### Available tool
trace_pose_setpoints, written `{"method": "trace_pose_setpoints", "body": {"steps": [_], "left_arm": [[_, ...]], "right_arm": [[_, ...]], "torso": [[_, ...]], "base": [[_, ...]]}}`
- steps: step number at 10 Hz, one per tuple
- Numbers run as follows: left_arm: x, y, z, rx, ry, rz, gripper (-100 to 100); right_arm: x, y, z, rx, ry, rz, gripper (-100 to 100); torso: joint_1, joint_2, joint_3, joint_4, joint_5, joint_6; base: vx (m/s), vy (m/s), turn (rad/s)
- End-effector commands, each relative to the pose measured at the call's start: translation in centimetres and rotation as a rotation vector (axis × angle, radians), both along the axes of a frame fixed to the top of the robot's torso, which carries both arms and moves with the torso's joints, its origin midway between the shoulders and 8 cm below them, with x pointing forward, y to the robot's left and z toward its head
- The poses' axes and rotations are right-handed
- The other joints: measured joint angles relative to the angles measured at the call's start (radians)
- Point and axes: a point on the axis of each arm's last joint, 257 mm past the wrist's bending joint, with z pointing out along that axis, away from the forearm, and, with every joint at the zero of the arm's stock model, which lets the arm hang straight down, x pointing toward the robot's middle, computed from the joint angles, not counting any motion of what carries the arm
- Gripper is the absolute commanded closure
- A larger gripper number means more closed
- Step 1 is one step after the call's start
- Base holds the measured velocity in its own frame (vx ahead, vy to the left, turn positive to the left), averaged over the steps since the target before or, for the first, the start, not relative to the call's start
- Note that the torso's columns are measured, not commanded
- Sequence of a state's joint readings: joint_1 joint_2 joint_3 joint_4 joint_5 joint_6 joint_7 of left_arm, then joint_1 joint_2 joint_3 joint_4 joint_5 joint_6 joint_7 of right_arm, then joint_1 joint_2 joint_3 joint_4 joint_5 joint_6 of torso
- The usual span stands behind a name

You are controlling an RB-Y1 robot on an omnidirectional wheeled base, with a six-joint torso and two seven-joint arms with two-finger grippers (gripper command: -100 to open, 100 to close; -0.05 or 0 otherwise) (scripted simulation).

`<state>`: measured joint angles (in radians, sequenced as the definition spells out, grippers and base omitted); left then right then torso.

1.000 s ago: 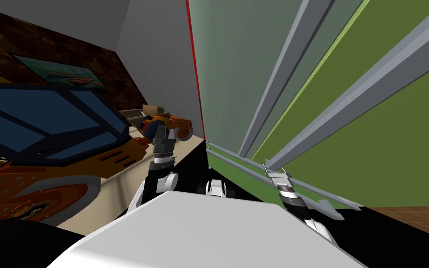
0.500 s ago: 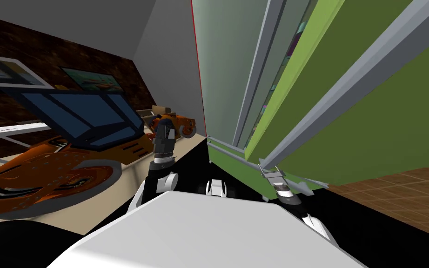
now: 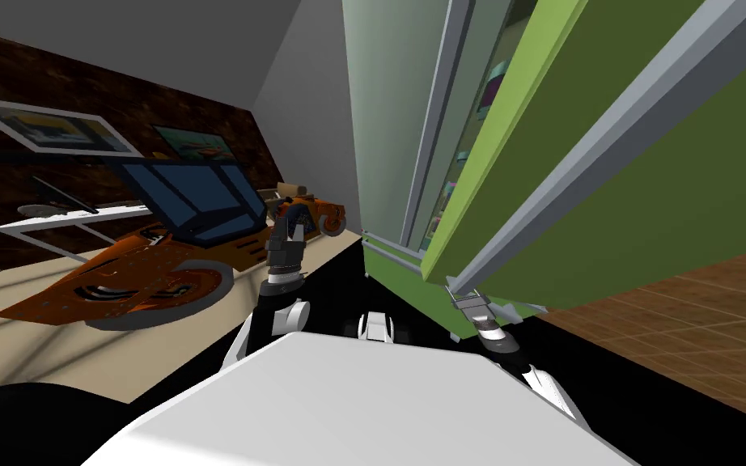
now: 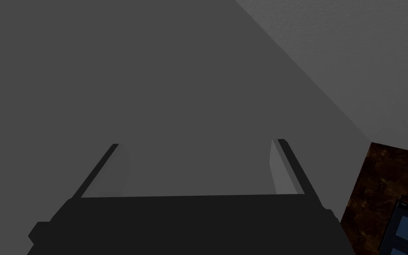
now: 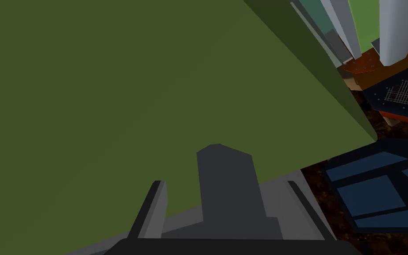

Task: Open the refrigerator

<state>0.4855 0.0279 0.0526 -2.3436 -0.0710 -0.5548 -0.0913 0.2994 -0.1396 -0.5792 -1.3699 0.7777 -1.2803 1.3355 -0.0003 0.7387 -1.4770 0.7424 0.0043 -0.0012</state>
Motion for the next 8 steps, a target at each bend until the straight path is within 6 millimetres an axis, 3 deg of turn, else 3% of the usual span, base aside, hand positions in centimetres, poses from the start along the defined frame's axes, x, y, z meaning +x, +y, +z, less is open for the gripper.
{"method": "trace_pose_setpoints", "body": {"steps": [1, 6, 7, 8], "left_arm": [[0.0, 0.0, 0.0, 0.000, 0.000, 0.000, 0], [0.0, 0.0, 0.0, 0.000, 0.000, 0.000, 0], [0.0, 0.0, 0.0, 0.000, 0.000, 0.000, 0], [0.0, 0.0, 0.0, 0.000, 0.000, 0.000, 0]], "right_arm": [[1.5, -1.8, 0.2, -0.011, -0.012, -0.022, 100], [3.4, -4.6, -0.5, -0.007, -0.001, -0.061, 100], [4.4, -5.7, 0.5, -0.023, -0.023, -0.072, 100], [4.3, -5.9, -0.5, -0.008, -0.002, -0.080, 100]], "torso": [[-0.002, 0.003, 0.002, -0.001, -0.002, 0.003], [-0.010, 0.004, 0.003, 0.000, -0.002, 0.009], [-0.009, 0.001, 0.002, -0.001, -0.003, 0.010], [-0.010, -0.001, -0.001, 0.001, 0.000, 0.006]], "base": [[-0.273, -0.127, 0.414], [-0.258, -0.085, 0.279], [-0.243, -0.067, 0.371], [-0.230, -0.055, 0.242]]}}
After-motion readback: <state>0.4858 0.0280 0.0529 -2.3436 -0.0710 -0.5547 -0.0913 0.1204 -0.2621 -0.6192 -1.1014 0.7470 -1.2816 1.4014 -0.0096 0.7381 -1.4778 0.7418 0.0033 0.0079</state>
